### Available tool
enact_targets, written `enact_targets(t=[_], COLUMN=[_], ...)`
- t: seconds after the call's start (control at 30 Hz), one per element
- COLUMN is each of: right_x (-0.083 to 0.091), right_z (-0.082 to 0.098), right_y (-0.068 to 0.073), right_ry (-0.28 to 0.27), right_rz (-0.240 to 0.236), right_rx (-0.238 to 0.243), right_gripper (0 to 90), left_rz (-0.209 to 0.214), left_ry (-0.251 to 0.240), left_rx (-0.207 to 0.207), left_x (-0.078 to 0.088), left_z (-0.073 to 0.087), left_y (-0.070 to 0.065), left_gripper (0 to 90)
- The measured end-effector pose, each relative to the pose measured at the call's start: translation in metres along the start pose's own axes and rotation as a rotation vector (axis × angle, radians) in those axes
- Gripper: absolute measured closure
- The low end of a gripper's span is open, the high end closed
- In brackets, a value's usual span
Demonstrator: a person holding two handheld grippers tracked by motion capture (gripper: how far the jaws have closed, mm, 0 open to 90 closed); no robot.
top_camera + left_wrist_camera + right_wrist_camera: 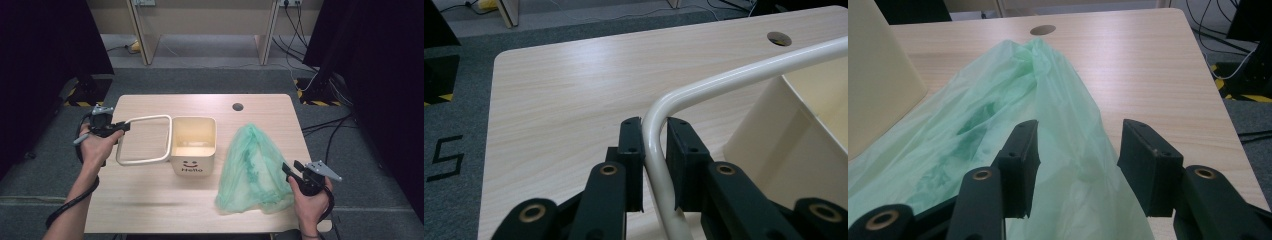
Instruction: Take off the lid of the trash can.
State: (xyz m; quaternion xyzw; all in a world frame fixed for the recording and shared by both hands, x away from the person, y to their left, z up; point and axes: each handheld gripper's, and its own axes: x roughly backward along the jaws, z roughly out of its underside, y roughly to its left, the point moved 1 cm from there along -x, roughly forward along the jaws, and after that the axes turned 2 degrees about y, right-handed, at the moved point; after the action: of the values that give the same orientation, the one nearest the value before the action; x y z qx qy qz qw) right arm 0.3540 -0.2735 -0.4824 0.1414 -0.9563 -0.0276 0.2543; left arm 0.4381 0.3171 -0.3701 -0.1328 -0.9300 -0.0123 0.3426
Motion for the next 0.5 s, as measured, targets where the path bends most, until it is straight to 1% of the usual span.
enact_targets(t=[0.17, 0.33, 0.5], right_x=[0.0, -0.0001, -0.0002], right_z=[0.0, 0.0, 0.0001], right_y=[-0.0001, 0.0, 0.0], right_ry=[0.0, 0.001, 0.002], right_rz=[0.0, 0.0, -0.001], right_rx=[-0.001, 0.0, 0.0], right_gripper=[49.9, 49.9, 49.8], left_rz=[-0.002, -0.005, -0.007], left_ry=[-0.003, 0.002, 0.003], left_rx=[0.006, 0.003, 0.013], left_x=[0.0006, 0.0015, 0.0016], left_z=[0.0016, 0.0031, 0.0057], left_y=[0.003, 0.0063, 0.0093], left_gripper=[76.8, 76.8, 76.8])
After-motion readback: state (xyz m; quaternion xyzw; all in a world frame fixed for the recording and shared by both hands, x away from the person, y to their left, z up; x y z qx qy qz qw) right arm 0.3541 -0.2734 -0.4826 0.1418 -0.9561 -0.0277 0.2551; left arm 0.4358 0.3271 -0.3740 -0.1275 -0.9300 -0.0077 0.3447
